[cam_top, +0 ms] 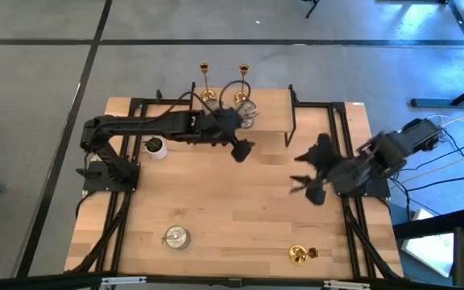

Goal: Pick & Place candle stick holders
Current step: Put the top silver scented candle on the shelf aligned with the other silver scented candle

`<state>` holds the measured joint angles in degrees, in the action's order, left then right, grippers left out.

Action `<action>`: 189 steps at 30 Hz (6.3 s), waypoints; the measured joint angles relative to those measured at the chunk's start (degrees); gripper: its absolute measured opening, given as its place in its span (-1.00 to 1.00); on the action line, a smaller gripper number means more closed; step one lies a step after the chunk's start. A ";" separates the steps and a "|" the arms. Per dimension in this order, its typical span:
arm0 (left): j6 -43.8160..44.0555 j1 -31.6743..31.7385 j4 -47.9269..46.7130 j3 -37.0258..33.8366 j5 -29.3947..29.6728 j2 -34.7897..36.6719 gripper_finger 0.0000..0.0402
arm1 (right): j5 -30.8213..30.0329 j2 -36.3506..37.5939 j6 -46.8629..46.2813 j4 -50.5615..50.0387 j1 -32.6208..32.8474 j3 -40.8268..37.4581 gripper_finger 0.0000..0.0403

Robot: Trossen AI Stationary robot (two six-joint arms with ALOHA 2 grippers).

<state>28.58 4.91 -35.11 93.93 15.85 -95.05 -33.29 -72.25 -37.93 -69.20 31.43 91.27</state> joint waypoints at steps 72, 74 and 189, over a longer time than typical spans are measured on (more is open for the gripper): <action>-38.14 21.96 -30.24 25.82 -19.57 -13.59 -0.99 | 28.80 30.42 11.80 68.93 -20.32 -47.27 -0.99; -38.30 21.94 -30.28 26.45 -20.58 -14.11 -0.99 | 25.11 30.76 11.55 66.30 -19.51 -47.27 -0.99; -25.42 7.08 -18.50 36.52 7.99 -16.39 -0.99 | 13.32 19.53 17.34 23.66 -38.91 -16.23 -1.00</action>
<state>3.15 11.99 -53.61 130.45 23.84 -111.44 -19.97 -52.71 -20.60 -45.54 -7.48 75.04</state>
